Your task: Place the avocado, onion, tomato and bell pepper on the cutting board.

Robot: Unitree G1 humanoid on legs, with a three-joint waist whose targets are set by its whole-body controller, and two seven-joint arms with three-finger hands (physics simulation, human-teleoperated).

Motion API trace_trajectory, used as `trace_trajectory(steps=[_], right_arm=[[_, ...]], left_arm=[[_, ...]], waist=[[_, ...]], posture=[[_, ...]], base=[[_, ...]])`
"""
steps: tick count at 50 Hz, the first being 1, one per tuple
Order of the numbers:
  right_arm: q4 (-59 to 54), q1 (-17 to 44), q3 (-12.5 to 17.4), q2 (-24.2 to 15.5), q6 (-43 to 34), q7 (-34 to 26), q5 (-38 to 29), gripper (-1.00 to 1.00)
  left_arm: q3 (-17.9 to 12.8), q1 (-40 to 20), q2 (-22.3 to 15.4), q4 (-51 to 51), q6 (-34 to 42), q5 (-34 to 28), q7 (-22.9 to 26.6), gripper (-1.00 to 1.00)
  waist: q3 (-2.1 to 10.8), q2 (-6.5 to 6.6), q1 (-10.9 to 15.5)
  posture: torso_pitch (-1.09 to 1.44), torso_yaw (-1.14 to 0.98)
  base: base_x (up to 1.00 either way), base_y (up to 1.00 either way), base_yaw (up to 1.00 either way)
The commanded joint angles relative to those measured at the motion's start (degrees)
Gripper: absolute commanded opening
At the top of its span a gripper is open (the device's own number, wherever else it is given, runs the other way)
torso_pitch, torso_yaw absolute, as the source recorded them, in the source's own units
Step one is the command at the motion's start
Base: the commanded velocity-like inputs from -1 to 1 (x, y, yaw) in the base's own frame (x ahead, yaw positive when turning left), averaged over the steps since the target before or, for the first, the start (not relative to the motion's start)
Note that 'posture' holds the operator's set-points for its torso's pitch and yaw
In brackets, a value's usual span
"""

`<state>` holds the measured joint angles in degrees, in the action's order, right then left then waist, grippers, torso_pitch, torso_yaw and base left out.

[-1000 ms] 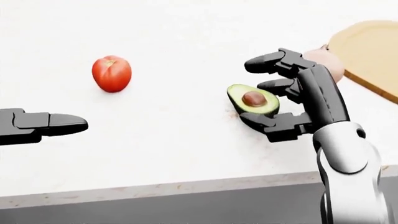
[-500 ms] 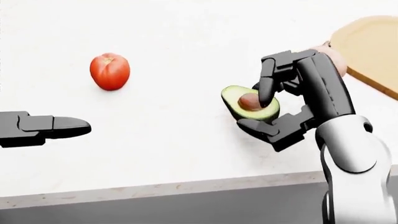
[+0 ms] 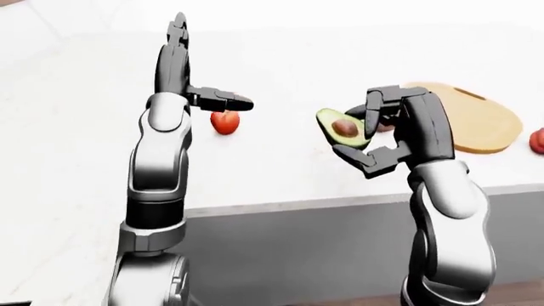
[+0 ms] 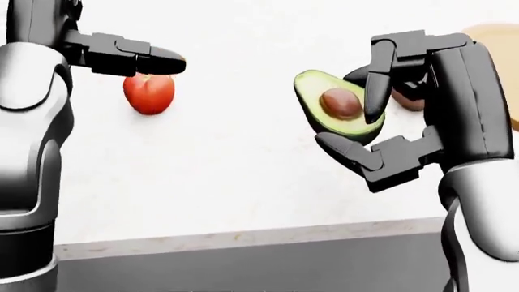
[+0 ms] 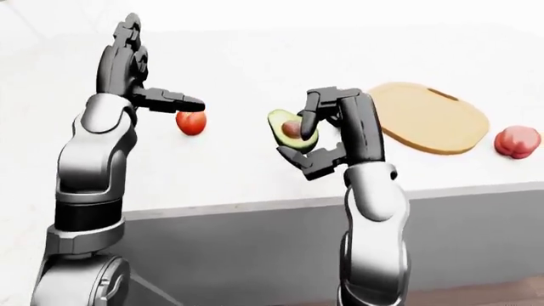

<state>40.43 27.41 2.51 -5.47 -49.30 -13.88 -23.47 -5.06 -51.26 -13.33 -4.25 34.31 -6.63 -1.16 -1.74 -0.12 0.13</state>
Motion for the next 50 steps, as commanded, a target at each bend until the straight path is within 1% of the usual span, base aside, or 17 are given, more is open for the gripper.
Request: trace_trajectory(steps=[1,2,3,4,6,7,8,9,10,12,13,16,18,19,22,32,50], right_arm=[[1.38,2.07,0.03,-1.04,1.55,0.53,1.14,-1.0],[1.54,2.79,1.15,-0.22,1.43,2.15,1.66,-1.0],[1.85,2.99,2.84,1.06,4.59,3.29,5.1,-1.0],[0.9,2.74,1.19,-2.26,2.93,3.8,1.74,-1.0],[1.61,4.14,3.39,-0.76,3.8,6.52,3.92,-1.0],[1.49,4.73,3.65,-1.48,1.04,6.19,4.67,-1.0],[2.45,5.36,4.17,-1.46,1.9,7.04,5.95,-1.0],[2.55,5.2,4.0,-1.64,2.35,6.87,7.6,-1.0],[1.87,4.81,3.46,-1.95,1.84,8.02,7.33,-1.0],[1.89,4.43,3.26,-2.4,1.18,8.91,7.75,-1.0],[1.7,3.99,2.1,-4.01,0.49,8.17,6.73,-1.0],[2.17,3.4,2.22,-3.58,0.01,7.62,7.12,-1.0],[2.56,2.83,2.15,-3.51,0.5,7.44,7.18,-1.0],[3.35,2.81,2.93,-2.79,0.76,7.55,8.09,-1.0],[3.0,1.92,2.52,-3.57,0.62,7.85,7.27,-1.0],[2.44,0.27,2.34,-3.17,2.04,7.87,7.11,-1.0],[1.08,-0.38,2.08,-2.14,4.58,8.38,7.74,-1.0]], left_arm=[[-0.41,-4.27,-0.52,-2.05,-3.87,-1.26,-0.06,1.0],[-0.32,-5.78,-0.65,-5.31,-5.1,-1.68,-0.16,1.0],[-0.44,-6.46,-0.59,-6.48,-5.64,-1.74,-0.16,1.0],[-0.44,-7.93,-0.64,-9.03,-6.66,-1.76,-0.14,1.0],[-0.07,-9.95,-0.71,-14.19,-9.75,-2.36,-0.48,1.0],[0.03,-10.96,-0.64,-16.49,-10.92,-2.51,-0.43,1.0],[0.42,-12.06,-0.74,-19.11,-12.56,-3.18,-0.47,1.0],[0.32,-12.69,-0.6,-20.71,-13.43,-3.28,-0.47,1.0],[0.62,-13.85,-0.4,-25.3,-16.22,-3.53,-0.38,1.0],[0.75,-14.68,-0.36,-29.69,-19.07,-4.28,-0.71,1.0],[0.78,-14.89,-0.36,-31.57,-19.84,-4.6,-0.67,1.0],[0.51,-15.51,-0.21,-35.82,-22.41,-4.84,-0.89,1.0],[0.58,-15.63,-0.31,-37.77,-23.77,-5.22,-1.3,1.0],[0.61,-15.79,-0.32,-38.77,-24.11,-5.41,-1.4,1.0],[0.59,-15.84,-0.31,-39.04,-24.08,-5.62,-1.43,1.0],[0.93,-14.34,0.1,-41.05,-25.95,-6.97,-1.77,1.0],[1.16,-15.33,0.9,-54.77,-35.35,-8.2,-4.12,1.0]], waist=[[1.37,0.0,0.16],[1.4,-0.06,0.08],[1.44,-0.06,0.08],[1.48,0.01,0.04],[1.45,-0.1,0.07],[1.42,-0.09,0.03],[1.47,-0.17,0.07],[1.47,-0.22,0.11],[1.47,-0.26,0.14],[1.43,-0.4,0.21],[1.49,-0.46,0.2],[1.73,-0.62,0.07],[1.81,-0.66,0.05],[1.83,-0.67,0.04],[1.85,-0.64,0.03],[1.87,-0.59,-0.03],[2.17,-0.56,-0.09]], posture=[[0.0,0.0],[0.0,0.0],[0.0,0.0],[0.0,0.0],[0.0,0.0],[0.0,0.0],[0.0,0.0],[0.0,0.0],[0.0,0.0],[0.0,0.0],[0.0,0.0],[0.0,0.0],[0.0,0.0],[0.0,0.0],[0.0,0.0],[0.0,0.0],[0.0,0.0]], base=[[0.0,0.0,0.0],[0.0,0.0,0.0],[0.0,0.0,0.0],[0.0,0.0,0.0],[0.0,0.0,0.0],[0.0,0.0,0.0],[0.0,0.0,0.0],[0.0,0.0,0.0],[0.0,0.0,0.0],[0.0,0.0,0.0],[0.0,0.0,0.0],[0.0,0.0,0.0],[0.0,0.0,0.0],[0.0,0.0,0.0],[0.0,0.0,0.0],[0.0,0.0,0.0],[0.0,0.0,0.0]])
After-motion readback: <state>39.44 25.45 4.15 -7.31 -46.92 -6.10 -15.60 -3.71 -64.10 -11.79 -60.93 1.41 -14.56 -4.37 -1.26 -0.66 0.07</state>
